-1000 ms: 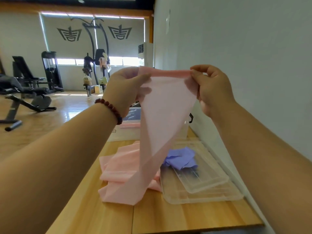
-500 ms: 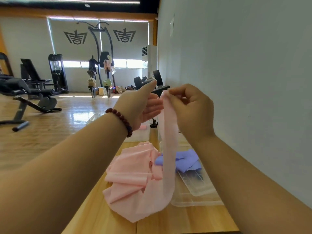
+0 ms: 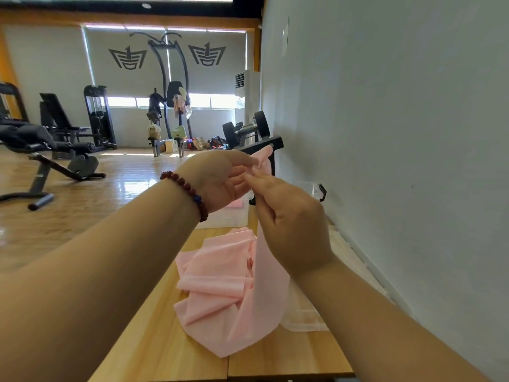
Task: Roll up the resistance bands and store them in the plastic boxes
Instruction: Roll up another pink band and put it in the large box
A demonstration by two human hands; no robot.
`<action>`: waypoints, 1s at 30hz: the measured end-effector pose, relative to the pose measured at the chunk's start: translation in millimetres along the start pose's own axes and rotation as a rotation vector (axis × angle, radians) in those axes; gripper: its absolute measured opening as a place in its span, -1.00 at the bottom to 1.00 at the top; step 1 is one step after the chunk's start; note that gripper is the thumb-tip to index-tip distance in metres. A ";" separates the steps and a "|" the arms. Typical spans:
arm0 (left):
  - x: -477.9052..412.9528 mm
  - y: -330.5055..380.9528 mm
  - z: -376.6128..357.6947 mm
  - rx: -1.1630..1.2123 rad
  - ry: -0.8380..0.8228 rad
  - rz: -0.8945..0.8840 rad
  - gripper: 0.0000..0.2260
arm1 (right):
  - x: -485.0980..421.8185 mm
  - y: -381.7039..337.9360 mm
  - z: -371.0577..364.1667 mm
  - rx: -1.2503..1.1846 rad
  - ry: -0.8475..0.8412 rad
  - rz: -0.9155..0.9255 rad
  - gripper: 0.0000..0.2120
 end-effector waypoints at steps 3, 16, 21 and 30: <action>0.1 0.7 2.8 -0.002 0.020 -0.014 -0.93 | 1.8 -3.5 2.4 -0.025 0.017 0.010 -0.75; 14.0 29.3 2.0 -0.772 -0.088 -0.337 -0.87 | -9.9 82.5 -29.9 -0.551 -0.322 -0.716 -0.65; 13.8 34.7 7.0 -0.993 -0.069 -0.427 -0.91 | -14.8 87.6 -24.2 -0.554 -0.252 -0.719 -0.89; 12.9 50.4 38.9 -0.893 0.067 -0.497 -0.87 | -18.5 92.2 -20.7 -0.616 -0.263 -0.764 -0.88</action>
Point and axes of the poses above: each hand's wrist, its own x-axis away from the middle knuckle, its own z-axis out of the back of the hand, y = z × x, the point moved 10 cm from there along -x, towards the middle knuckle, and after that the axes turned 1 degree about -x, right-handed, at the moved point
